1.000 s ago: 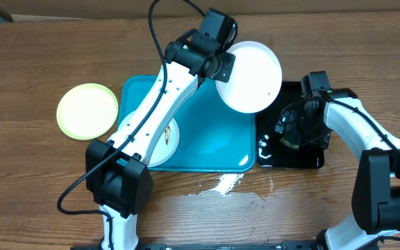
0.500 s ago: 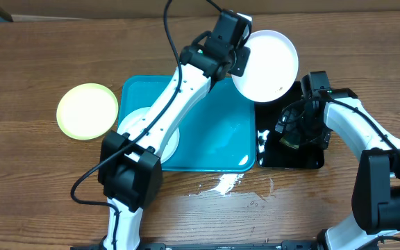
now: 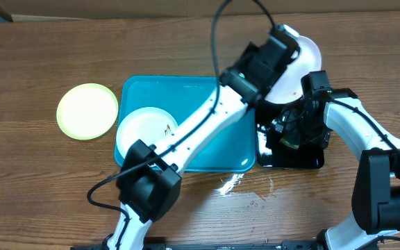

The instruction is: Clean dirty plates on tray and stack at the side

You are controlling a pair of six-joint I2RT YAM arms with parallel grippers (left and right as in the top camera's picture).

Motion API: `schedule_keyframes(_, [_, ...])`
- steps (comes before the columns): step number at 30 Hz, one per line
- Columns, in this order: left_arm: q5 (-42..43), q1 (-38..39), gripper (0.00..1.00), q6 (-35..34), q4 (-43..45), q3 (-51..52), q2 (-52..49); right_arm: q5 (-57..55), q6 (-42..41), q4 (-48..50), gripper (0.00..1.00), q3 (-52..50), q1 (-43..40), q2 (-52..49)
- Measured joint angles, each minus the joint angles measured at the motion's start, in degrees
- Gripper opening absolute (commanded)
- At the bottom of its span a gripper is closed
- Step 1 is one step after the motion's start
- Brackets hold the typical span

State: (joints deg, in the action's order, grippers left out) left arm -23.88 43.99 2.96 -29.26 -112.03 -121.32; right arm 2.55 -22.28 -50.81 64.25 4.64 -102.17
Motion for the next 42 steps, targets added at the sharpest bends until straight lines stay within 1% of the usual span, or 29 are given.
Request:
schedule_keyframes(6, [-4.28, 0.46, 0.04, 1.92, 0.55, 0.00, 0.00, 0.00, 0.02, 0.00, 1.00, 0.00, 0.00, 0.00])
schedule_keyframes(20, [-8.44, 0.17, 0.04, 2.29, 2.03, 0.00, 0.00, 0.02, 0.00, 0.02, 1.00, 0.00, 0.00, 0.00])
schedule_keyframes(23, [-11.74, 0.28, 0.04, 2.99, 2.84, 0.00, 0.00, 0.02, 0.02, 0.00, 1.00, 0.00, 0.00, 0.00])
schedule_keyframes(31, [-12.13, 0.63, 0.04, 3.43, 3.65, -0.02, -0.02, 0.00, 0.00, 0.00, 1.00, 0.00, 0.00, 0.00])
schedule_keyframes(34, [-13.97, 2.10, 0.04, 3.93, 4.70, -0.02, -0.02, 0.02, 0.04, 0.04, 1.00, 0.00, 0.00, 0.00])
schedule_keyframes(39, [-18.16, 5.75, 0.04, 9.60, 9.88, -0.04, -0.07, 0.00, 0.00, 0.04, 1.00, 0.00, 0.00, 0.00])
schedule_keyframes(42, [-19.52, 7.45, 0.04, 12.59, 11.02, -0.09, -0.07, 0.02, 0.02, 0.02, 1.00, 0.00, 0.00, 0.00])
